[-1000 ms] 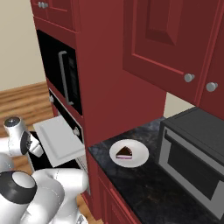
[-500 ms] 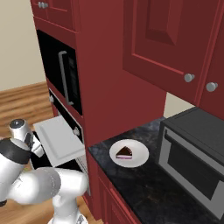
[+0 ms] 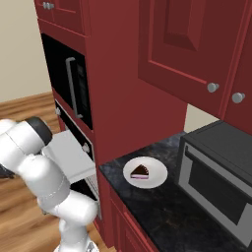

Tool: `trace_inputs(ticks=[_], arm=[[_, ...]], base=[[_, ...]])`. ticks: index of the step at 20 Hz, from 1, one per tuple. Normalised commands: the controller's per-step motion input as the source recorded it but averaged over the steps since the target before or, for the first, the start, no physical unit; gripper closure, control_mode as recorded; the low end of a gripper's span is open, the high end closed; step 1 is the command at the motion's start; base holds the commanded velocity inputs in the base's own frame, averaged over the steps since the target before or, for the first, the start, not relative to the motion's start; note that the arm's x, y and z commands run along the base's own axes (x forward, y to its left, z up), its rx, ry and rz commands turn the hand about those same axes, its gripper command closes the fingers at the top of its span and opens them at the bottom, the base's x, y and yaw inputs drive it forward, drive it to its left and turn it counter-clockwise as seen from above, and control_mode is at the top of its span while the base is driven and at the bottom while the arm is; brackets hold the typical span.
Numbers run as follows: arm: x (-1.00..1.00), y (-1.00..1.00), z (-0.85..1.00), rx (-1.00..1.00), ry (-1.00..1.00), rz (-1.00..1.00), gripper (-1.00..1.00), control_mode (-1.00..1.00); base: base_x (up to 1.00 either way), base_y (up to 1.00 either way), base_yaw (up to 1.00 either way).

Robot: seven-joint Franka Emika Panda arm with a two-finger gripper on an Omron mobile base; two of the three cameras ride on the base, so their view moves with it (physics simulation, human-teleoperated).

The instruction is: Take the baked cake out of the oven and place it on the plate for cooling. Then close the oven door.

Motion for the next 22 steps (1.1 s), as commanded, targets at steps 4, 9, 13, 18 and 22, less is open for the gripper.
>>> trace_inputs(ticks=[4, 9, 13, 18, 22], arm=[[0.03, 0.30, -0.29, -0.04, -0.01, -0.08, -1.00, -1.00], [0.02, 0.14, -0.35, -0.07, -0.08, -0.14, -1.00, -1.00], [0.11, 0.09, -0.25, -0.06, -0.07, -0.13, -1.00, -1.00], [0.03, 0.29, -0.22, -0.07, -0.01, -0.13, -1.00, -1.00], [0.00, 0.28, -0.32, -0.07, 0.00, -0.16, -1.00, -1.00]], base=[[0.00, 0.00, 0.00], [0.00, 0.00, 0.00], [0.00, 0.00, 0.00], [0.00, 0.00, 0.00], [0.00, 0.00, 0.00]])
